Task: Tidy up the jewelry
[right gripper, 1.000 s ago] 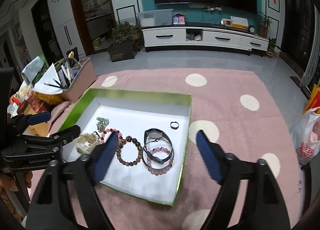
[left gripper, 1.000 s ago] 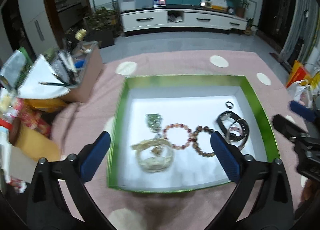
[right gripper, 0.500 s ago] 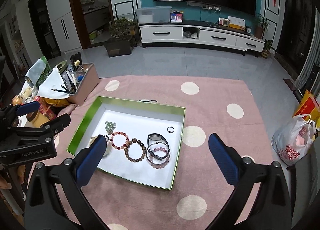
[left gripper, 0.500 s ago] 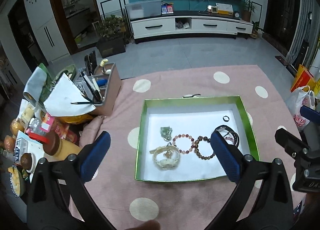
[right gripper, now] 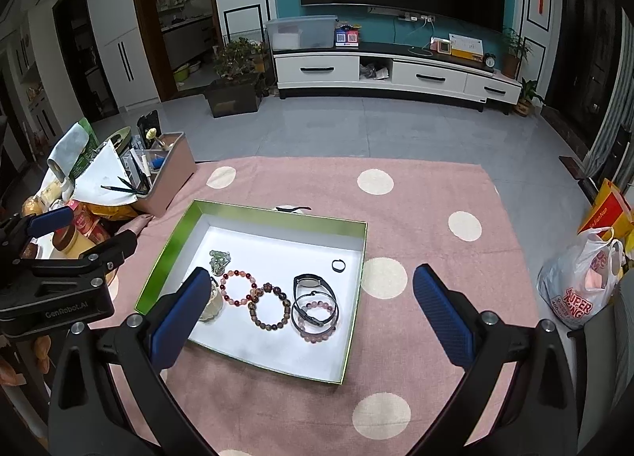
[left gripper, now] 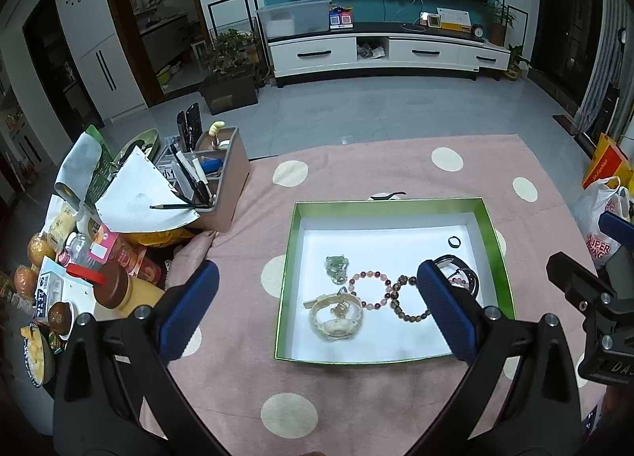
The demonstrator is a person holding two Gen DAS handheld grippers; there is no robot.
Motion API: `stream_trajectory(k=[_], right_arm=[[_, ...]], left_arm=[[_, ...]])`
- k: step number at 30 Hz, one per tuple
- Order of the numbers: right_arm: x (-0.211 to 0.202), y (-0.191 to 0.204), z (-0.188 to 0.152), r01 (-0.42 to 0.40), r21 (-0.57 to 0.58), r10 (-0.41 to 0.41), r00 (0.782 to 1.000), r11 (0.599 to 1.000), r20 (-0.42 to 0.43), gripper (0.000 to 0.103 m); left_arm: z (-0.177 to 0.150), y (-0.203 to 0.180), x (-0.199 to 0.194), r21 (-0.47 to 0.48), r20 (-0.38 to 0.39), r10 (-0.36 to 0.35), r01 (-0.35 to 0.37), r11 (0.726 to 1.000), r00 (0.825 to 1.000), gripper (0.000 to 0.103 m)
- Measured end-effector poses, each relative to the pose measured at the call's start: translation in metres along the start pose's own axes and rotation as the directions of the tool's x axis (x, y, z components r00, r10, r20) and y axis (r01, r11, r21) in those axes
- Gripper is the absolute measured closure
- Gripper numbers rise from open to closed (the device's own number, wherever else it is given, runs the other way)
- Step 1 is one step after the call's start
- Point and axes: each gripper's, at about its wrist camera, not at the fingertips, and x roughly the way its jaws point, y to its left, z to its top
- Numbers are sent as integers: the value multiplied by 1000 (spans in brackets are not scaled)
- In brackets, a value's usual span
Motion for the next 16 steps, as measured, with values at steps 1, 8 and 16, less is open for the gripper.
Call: stream_trajectory(k=[1,8,16], right_arm=[[1,0,0,0,-1,0,1000,1000,0,1],[3,1,1,-1,0,1,1000,1000,-5,1],[12,0,3,5,10,-5,1000,1000,-16,1]], left_arm=[[0,0,1,1,-2,2,-2,1000,1000,2],[2,-1,10,1,-17,14,-14,1000,1000,2],[4,0,17,-8,-30,26,-26,1000,999,2]])
